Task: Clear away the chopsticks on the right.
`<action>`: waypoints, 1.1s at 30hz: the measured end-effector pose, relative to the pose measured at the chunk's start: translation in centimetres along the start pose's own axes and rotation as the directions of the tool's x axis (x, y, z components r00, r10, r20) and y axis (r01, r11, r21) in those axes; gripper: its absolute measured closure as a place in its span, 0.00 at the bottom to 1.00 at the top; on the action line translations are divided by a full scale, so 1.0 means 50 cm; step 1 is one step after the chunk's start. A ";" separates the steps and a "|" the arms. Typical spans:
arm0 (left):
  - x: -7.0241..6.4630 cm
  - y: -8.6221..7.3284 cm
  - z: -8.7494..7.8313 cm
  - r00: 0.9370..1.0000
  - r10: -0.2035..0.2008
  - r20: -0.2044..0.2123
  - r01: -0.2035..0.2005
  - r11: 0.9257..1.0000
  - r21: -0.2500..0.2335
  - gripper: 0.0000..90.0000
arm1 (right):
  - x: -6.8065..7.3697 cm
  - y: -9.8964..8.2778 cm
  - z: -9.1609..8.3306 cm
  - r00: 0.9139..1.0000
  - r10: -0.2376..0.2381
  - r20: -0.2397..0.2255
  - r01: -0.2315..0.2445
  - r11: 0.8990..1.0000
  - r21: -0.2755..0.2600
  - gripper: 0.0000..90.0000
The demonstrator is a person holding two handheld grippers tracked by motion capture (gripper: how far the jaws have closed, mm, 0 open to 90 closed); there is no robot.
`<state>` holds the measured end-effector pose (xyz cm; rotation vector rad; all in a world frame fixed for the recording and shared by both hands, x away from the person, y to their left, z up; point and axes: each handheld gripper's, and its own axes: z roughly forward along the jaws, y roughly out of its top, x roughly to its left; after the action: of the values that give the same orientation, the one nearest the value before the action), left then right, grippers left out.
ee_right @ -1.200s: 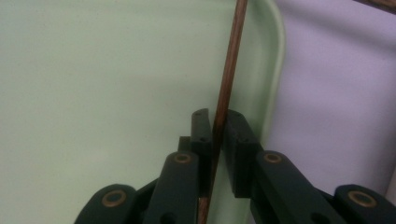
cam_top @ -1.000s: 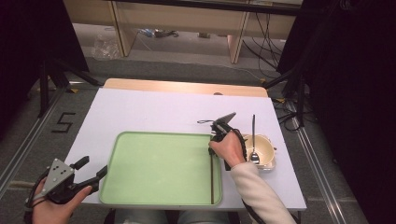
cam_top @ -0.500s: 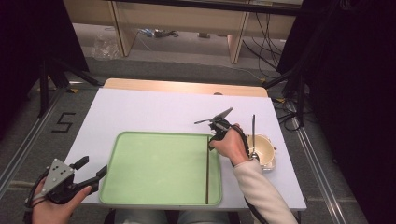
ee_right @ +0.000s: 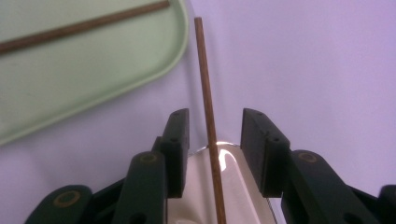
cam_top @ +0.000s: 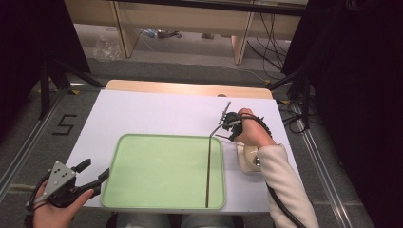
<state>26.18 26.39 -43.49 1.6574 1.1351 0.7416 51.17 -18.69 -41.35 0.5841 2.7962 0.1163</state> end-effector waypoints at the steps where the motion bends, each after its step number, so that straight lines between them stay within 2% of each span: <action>1: 0.000 0.000 0.000 1.000 0.000 0.000 0.000 1.000 0.003 0.33 | -0.003 0.001 0.007 1.000 -0.003 -0.007 0.003 1.000 0.004 0.71; 6: 0.001 -0.001 -0.001 1.000 -0.003 0.002 0.003 1.000 0.007 0.33 | -0.006 0.012 0.027 0.999 -0.025 -0.023 0.026 1.000 0.017 0.74; 11: 0.000 -0.001 0.000 1.000 -0.005 0.003 0.005 1.000 0.008 0.33 | -0.008 0.025 0.049 0.997 -0.051 -0.050 0.054 0.997 0.056 0.77; 15: -0.001 -0.001 0.000 1.000 -0.003 0.004 0.003 1.000 0.009 0.33 | -0.011 0.028 0.059 0.996 -0.053 -0.070 0.058 0.996 0.068 0.78; 24: -0.001 0.000 0.001 1.000 -0.005 0.003 0.005 1.000 0.006 0.33 | -0.013 0.031 0.070 0.996 -0.060 -0.068 0.065 0.996 0.066 0.90; 25: -0.001 -0.001 0.001 1.000 -0.005 0.004 0.005 1.000 0.008 0.33 | -0.014 0.031 0.070 0.995 -0.066 -0.076 0.071 0.995 0.068 0.92; 27: -0.002 -0.001 0.002 1.000 0.001 0.007 -0.001 1.000 0.011 0.33 | -0.012 0.031 0.071 0.994 -0.087 -0.062 0.091 0.994 0.064 0.96; 29: -0.003 -0.001 0.002 1.000 0.000 0.007 0.000 1.000 0.009 0.33 | -0.007 0.031 0.070 0.991 -0.120 -0.053 0.123 0.991 0.058 0.96; 33: -0.002 -0.002 0.003 1.000 -0.001 0.010 0.000 1.000 0.012 0.33 | -0.005 0.033 0.062 0.987 -0.156 -0.037 0.157 0.987 0.036 0.96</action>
<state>26.23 26.23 -43.60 1.6692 1.1355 0.7270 52.91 -17.24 -44.01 0.3719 2.8707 0.0399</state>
